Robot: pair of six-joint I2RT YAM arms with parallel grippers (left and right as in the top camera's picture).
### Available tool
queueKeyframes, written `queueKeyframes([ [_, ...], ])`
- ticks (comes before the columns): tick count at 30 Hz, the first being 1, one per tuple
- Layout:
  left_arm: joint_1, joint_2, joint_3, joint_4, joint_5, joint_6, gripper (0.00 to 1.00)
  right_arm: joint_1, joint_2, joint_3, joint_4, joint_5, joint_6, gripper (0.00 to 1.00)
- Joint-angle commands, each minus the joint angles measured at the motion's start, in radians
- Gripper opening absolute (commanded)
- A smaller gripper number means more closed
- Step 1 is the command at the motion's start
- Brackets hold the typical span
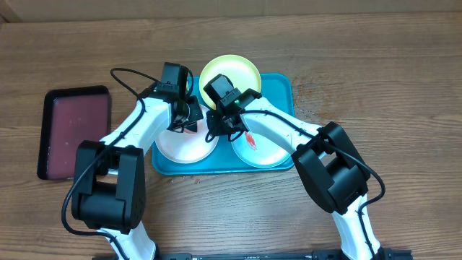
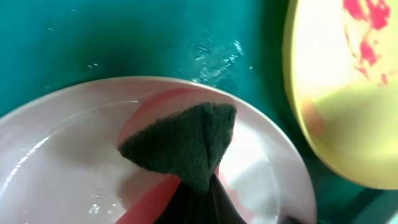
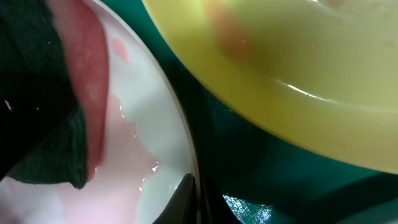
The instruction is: Clean dirty plates on tray and stack at the side
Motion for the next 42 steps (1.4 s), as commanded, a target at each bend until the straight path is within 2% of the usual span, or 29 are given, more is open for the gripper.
queueKeyframes([
  [1,-0.006,0.013,-0.006,0.0,0.092,-0.006,0.04,-0.004,0.022,0.005,-0.008,0.035,-0.008,0.04],
  [4,-0.008,0.013,-0.031,-0.017,0.134,0.018,0.04,-0.004,0.022,0.005,-0.008,0.035,-0.008,0.04],
  [7,-0.009,0.013,-0.044,-0.077,0.114,0.068,0.04,-0.004,0.022,0.005,-0.011,0.035,-0.008,0.04],
  [9,-0.006,0.012,-0.044,-0.133,0.04,0.081,0.04,-0.004,0.022,0.005,-0.015,0.035,-0.008,0.04],
  [13,0.006,0.012,-0.044,-0.232,-0.214,0.08,0.04,-0.004,0.022,0.005,-0.016,0.035,-0.008,0.04],
  [17,0.019,0.011,-0.01,-0.316,-0.448,0.026,0.04,-0.004,0.022,0.005,-0.015,0.035,-0.025,0.04],
  [23,0.025,0.003,0.12,-0.381,-0.549,-0.014,0.04,-0.004,0.022,0.006,-0.012,0.037,-0.031,0.04],
  [29,0.025,-0.003,0.295,-0.417,-0.45,-0.036,0.04,-0.004,0.022,0.006,-0.004,0.036,-0.057,0.04],
  [34,0.073,-0.003,0.388,-0.424,-0.251,-0.032,0.04,-0.004,0.021,0.008,0.011,0.036,-0.057,0.04],
  [39,0.24,-0.003,0.408,-0.447,-0.04,0.016,0.04,-0.004,0.006,0.086,-0.044,0.047,-0.088,0.04],
  [42,0.39,-0.003,0.408,-0.486,0.116,0.049,0.04,-0.004,-0.004,0.153,-0.1,0.114,-0.088,0.04],
])
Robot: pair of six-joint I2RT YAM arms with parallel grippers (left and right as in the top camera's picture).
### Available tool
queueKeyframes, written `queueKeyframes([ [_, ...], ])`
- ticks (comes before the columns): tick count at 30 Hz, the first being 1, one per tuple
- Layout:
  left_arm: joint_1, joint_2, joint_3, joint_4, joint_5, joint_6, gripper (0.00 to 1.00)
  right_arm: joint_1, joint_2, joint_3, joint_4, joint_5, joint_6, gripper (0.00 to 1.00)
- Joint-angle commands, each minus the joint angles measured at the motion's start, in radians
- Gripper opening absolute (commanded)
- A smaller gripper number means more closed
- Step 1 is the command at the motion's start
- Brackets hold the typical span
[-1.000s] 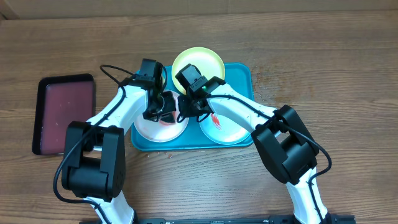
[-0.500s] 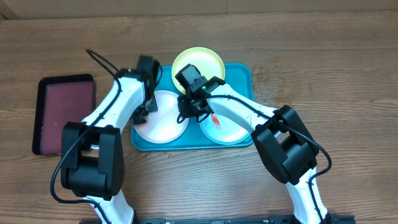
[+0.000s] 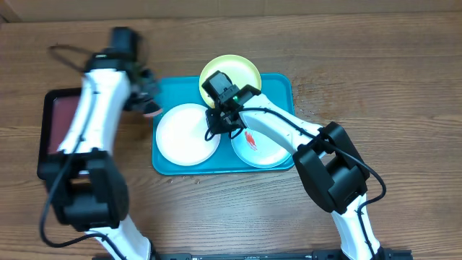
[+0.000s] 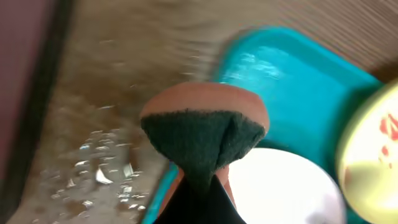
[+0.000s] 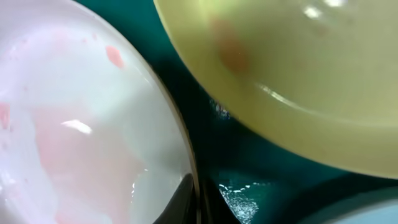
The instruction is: Clean dirty plates on tray and stack at the side
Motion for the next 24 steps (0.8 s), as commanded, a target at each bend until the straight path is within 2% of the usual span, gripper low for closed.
queueKeyframes([
  [1,0.172,-0.008,0.023,-0.031,0.239,0.059,0.04,-0.005,-0.011,0.101,-0.033,0.105,-0.022,0.04],
  [4,0.281,-0.008,0.023,-0.06,0.311,0.094,0.04,-0.005,-0.013,0.153,-0.064,0.131,-0.05,0.04],
  [10,0.401,-0.008,0.023,-0.07,0.325,0.095,0.04,0.006,-0.016,0.285,-0.165,0.317,-0.104,0.04],
  [18,0.477,-0.008,0.022,-0.049,0.294,0.095,0.04,0.134,-0.018,0.458,-0.247,0.725,-0.333,0.04],
  [24,0.481,-0.008,0.019,-0.053,0.2,0.094,0.04,0.262,-0.018,0.469,-0.235,0.954,-0.611,0.04],
])
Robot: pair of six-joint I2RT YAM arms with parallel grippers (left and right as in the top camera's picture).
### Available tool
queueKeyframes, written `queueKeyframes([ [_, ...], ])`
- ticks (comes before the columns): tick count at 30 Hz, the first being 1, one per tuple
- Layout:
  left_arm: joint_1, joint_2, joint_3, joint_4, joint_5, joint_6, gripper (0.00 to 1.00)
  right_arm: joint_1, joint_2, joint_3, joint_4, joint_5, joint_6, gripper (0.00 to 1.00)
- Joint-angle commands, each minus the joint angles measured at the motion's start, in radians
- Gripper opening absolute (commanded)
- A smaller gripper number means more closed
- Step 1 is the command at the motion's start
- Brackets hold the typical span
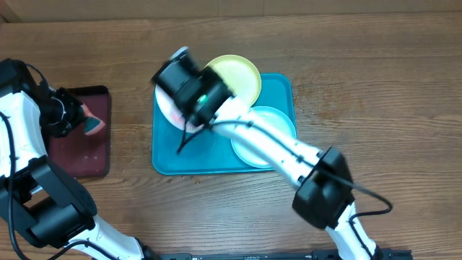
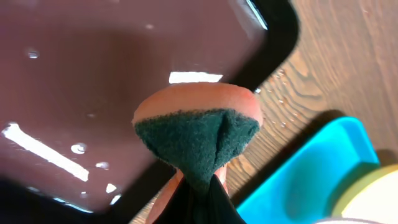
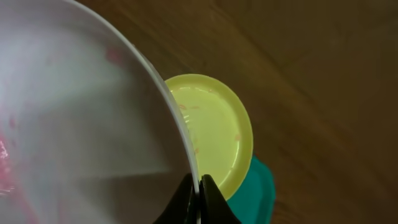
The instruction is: Clean dirty plates on tray and stack at the side
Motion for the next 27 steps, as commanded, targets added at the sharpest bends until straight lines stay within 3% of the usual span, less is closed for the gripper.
queueKeyframes([
  [1,0.0,-0.008,0.019,-0.001,-0.043,0.018,0.04,0.072,-0.018,0.027,0.013,0.225,-0.224,0.04],
  [10,-0.001,-0.008,0.019,-0.004,-0.039,0.019,0.04,0.165,-0.018,0.027,0.163,0.634,-0.447,0.04],
  [14,-0.002,-0.008,0.019,-0.005,-0.039,0.019,0.04,0.177,-0.018,0.027,0.205,0.674,-0.521,0.04],
  [18,-0.002,-0.008,0.019,-0.005,-0.039,0.019,0.04,0.172,-0.018,0.026,0.194,0.581,-0.431,0.04],
  [20,-0.002,-0.008,0.019,-0.005,-0.039,0.019,0.04,0.155,-0.018,0.026,0.145,0.378,-0.308,0.04],
  [22,-0.002,-0.008,0.019,-0.007,-0.039,0.019,0.04,0.117,-0.012,0.024,0.088,0.042,-0.306,0.04],
  [23,-0.002,-0.008,0.019,-0.008,-0.038,0.019,0.04,0.092,-0.002,0.024,0.079,-0.035,-0.327,0.04],
  [25,-0.002,-0.008,0.019,-0.008,-0.018,0.019,0.05,0.063,0.001,0.024,0.076,0.077,-0.304,0.04],
  [27,-0.002,-0.008,0.019,-0.007,0.008,0.019,0.04,0.039,-0.015,0.04,0.097,0.263,-0.173,0.04],
])
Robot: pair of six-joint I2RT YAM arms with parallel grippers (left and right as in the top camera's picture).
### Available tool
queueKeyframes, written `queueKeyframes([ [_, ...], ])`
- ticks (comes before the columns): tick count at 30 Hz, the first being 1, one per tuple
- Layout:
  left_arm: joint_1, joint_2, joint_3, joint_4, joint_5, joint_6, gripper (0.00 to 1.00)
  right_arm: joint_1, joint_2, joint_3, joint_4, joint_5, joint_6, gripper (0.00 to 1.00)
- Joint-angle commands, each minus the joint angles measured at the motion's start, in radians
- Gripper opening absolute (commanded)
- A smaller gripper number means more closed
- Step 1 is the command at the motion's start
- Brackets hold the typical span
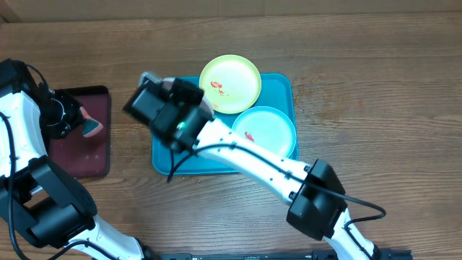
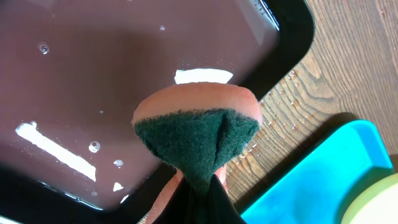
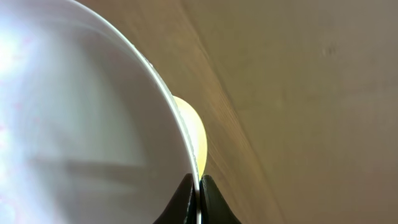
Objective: Clean dirty plates on tray and stack at the side
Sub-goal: 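Place the white plate on the table right of the tray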
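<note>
My right gripper (image 3: 198,186) is shut on the rim of the white plate (image 3: 81,124), held up in the air and tilted. In the overhead view the raised right wrist (image 1: 170,112) hangs over the left end of the teal tray (image 1: 281,87) and hides most of the plate. A yellow plate (image 1: 229,84) with red stains and a pale blue plate (image 1: 266,132) with a red smear lie on the teal tray. My left gripper (image 2: 198,193) is shut on a pink sponge with a green scouring face (image 2: 196,134), over the right edge of the dark red tray (image 1: 76,152).
The dark red tray (image 2: 93,74) holds water drops and glints. Wet wood lies between it and the teal tray's corner (image 2: 329,168). Bare wooden table (image 1: 375,87) extends to the right and in front.
My right gripper, still shut on the white plate, now stands further left and closer to the overhead camera, over the teal tray's left end. The left gripper and sponge have barely shifted.
First the sponge lay on the white plate on the teal tray, with my right gripper on the plate's rim. Then the sponge was off to the left. Later it hung over the dark red tray and the plate was lifted; now the plate is further left.
</note>
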Motion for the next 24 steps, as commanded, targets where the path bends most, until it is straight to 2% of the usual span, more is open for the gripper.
queueKeyframes([
  [1,-0.002,-0.008,0.019,0.003,0.039,0.019,0.04,-0.066,-0.029,0.05,0.02,0.079,0.195,0.04],
  [3,-0.002,-0.008,0.019,0.003,0.039,0.019,0.04,-0.108,-0.059,0.091,-0.007,-0.077,0.236,0.04],
  [6,-0.002,-0.008,0.019,0.001,0.039,0.019,0.04,-0.227,-0.095,0.163,-0.092,-0.458,0.285,0.04],
  [9,-0.002,-0.008,0.019,0.0,0.039,0.019,0.04,-0.404,-0.105,0.211,-0.191,-0.761,0.386,0.04],
  [12,-0.002,-0.008,0.019,0.003,0.039,0.019,0.05,-0.595,-0.098,0.208,-0.274,-0.998,0.409,0.04],
  [14,-0.002,-0.008,0.019,0.007,0.039,0.019,0.04,-0.715,-0.089,0.19,-0.329,-1.077,0.409,0.04],
  [18,-0.002,-0.008,0.019,0.013,0.039,0.019,0.04,-0.916,-0.067,0.146,-0.417,-1.086,0.404,0.04],
  [20,-0.002,-0.008,0.019,0.015,0.039,0.019,0.04,-1.024,-0.06,0.095,-0.425,-1.086,0.397,0.04],
  [24,-0.004,-0.008,0.019,0.015,0.039,0.019,0.04,-1.139,-0.06,-0.003,-0.385,-1.087,0.397,0.04],
])
